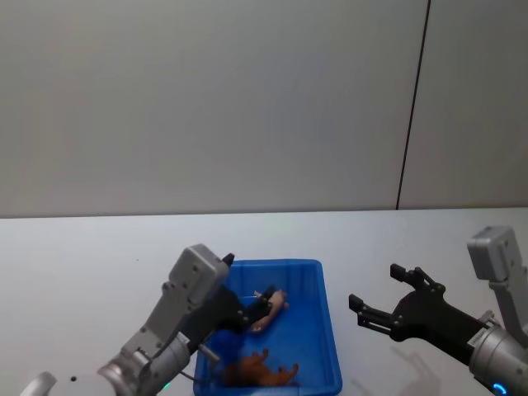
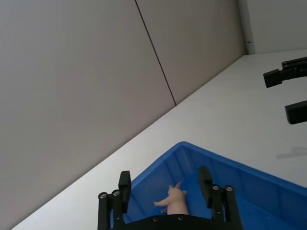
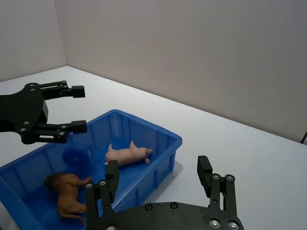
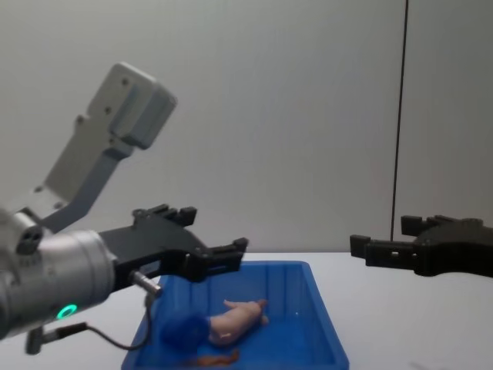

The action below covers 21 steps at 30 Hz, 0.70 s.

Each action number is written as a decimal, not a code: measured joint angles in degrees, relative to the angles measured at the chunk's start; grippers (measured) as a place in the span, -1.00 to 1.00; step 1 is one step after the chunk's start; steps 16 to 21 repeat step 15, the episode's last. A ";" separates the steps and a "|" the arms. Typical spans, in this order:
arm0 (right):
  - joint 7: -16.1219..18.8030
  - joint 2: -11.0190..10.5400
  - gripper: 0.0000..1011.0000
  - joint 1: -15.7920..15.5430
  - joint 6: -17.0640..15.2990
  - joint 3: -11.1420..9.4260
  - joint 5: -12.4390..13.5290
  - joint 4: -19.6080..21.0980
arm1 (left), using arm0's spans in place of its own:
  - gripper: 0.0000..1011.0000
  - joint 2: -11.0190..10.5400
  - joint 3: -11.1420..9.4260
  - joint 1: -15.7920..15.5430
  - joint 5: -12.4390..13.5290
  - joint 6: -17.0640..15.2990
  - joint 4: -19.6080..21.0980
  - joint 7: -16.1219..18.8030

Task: Pick up the two dolls from the table and place them into the box.

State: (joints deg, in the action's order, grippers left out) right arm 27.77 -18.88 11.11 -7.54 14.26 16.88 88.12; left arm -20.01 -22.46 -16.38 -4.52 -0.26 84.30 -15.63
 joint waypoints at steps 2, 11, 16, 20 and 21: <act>0.00 0.00 0.98 0.00 0.00 0.00 0.00 0.00 | 0.79 0.45 -0.20 -0.48 0.35 0.00 -0.27 -0.38; 0.00 0.00 0.98 0.00 0.00 0.00 0.00 0.00 | 0.98 1.03 -0.38 -1.08 0.85 1.25 0.17 -0.59; 0.00 0.00 0.98 0.00 0.00 0.00 0.00 0.00 | 0.98 0.91 -0.29 -0.94 0.86 1.77 0.79 -0.35; 0.00 0.00 0.98 0.00 0.00 0.00 0.00 0.00 | 0.98 0.91 -0.29 -0.94 0.86 1.77 0.79 -0.35; 0.00 0.00 0.98 0.00 0.00 0.00 0.00 0.00 | 0.98 0.91 -0.29 -0.94 0.86 1.77 0.79 -0.35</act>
